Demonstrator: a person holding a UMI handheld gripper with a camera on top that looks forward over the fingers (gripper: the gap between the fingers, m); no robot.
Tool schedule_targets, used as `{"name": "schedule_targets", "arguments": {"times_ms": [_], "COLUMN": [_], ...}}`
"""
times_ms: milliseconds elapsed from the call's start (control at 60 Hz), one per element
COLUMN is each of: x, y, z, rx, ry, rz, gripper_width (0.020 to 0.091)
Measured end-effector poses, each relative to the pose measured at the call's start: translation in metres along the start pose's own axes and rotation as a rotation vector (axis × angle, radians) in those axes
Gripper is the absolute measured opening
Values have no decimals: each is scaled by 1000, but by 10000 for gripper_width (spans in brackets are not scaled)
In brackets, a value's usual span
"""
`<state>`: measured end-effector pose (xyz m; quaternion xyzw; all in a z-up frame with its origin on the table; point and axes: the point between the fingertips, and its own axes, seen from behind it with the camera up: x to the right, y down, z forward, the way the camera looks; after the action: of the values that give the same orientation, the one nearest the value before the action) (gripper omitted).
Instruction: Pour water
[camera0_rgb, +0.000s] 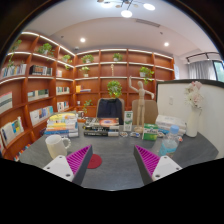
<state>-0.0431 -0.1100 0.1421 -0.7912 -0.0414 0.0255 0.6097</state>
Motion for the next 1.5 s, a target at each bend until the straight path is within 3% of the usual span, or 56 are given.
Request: {"name": "schedule_targets", "arguments": {"times_ms": [117, 133, 167, 317, 667, 700, 833, 883, 967, 1083, 1317, 1500], "x": [45, 30, 66, 147, 212, 217, 220, 217, 215, 217, 215, 162], "y": [33, 9, 43, 64, 54, 55, 55, 53, 53, 53, 54, 40], "z": [-5, -1, -7, 2, 75, 80, 95, 98, 98, 97, 95, 93], "rx": [-5, -14, -8, -11, 17, 11, 14, 21, 18, 17, 1, -24], "ry": [36, 52, 73, 188, 207, 219, 214, 198, 197, 205, 206, 162], "rz": [12, 12, 8, -28, 17, 14, 12, 15, 8, 7, -33, -252], "gripper_width": [851, 852, 854, 860, 839, 817, 607, 478, 428, 305, 303, 303]}}
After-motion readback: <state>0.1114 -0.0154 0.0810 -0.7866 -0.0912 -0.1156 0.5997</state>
